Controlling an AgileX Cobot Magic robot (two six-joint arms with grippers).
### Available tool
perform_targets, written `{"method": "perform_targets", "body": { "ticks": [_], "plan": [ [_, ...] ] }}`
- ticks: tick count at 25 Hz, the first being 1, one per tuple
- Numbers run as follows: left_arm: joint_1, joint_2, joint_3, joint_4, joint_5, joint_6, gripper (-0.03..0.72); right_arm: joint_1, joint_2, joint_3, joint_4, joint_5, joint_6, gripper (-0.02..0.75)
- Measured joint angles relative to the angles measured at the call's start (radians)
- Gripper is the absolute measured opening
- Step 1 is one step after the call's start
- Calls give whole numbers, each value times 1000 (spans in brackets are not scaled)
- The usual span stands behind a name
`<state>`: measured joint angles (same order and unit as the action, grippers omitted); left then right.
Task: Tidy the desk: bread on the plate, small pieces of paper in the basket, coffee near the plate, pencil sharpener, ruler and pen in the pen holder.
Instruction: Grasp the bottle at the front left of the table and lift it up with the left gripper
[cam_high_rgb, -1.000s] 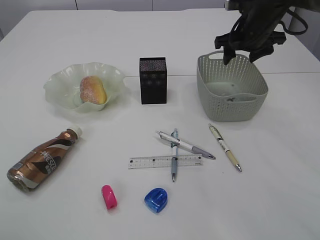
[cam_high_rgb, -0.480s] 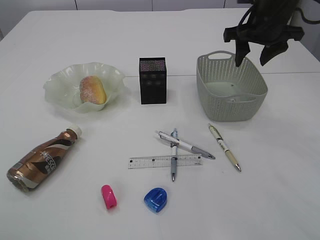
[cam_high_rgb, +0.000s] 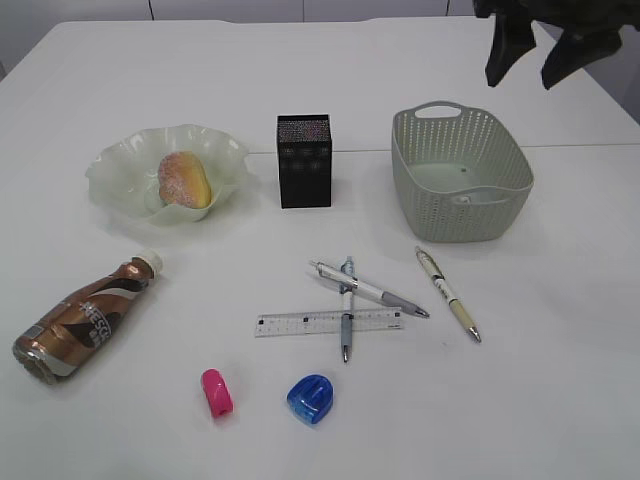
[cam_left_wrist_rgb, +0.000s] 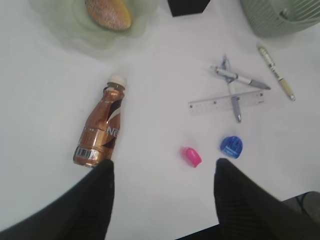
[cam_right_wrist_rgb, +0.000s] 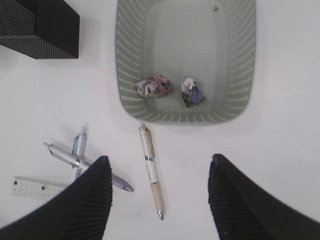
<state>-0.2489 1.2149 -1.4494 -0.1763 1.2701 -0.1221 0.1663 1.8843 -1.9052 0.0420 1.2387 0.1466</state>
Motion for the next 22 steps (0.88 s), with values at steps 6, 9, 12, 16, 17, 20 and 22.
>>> {"method": "perform_targets", "body": {
  "ticks": [6,9,12,16,17,20,22],
  "plan": [
    [0,168,23,65,-8,35,554,0,-230,245,6,4,-16,475],
    [0,262,23,97,-18,69,567,0,-351,366,19,4,-16,474],
    [0,364,23,119,-25,97,571,0,-469,476,42,6,-18,473],
    [0,497,23,130,-32,128,571,0,-610,598,56,10,-18,473],
    [0,526,23,132,-35,130,571,0,-642,623,56,11,-20,473],
    [-16,601,23,168,-56,141,571,0,-716,678,56,12,-20,473],
    [-29,646,23,202,-76,143,571,0,-754,701,56,14,-20,473]
  ]
}}
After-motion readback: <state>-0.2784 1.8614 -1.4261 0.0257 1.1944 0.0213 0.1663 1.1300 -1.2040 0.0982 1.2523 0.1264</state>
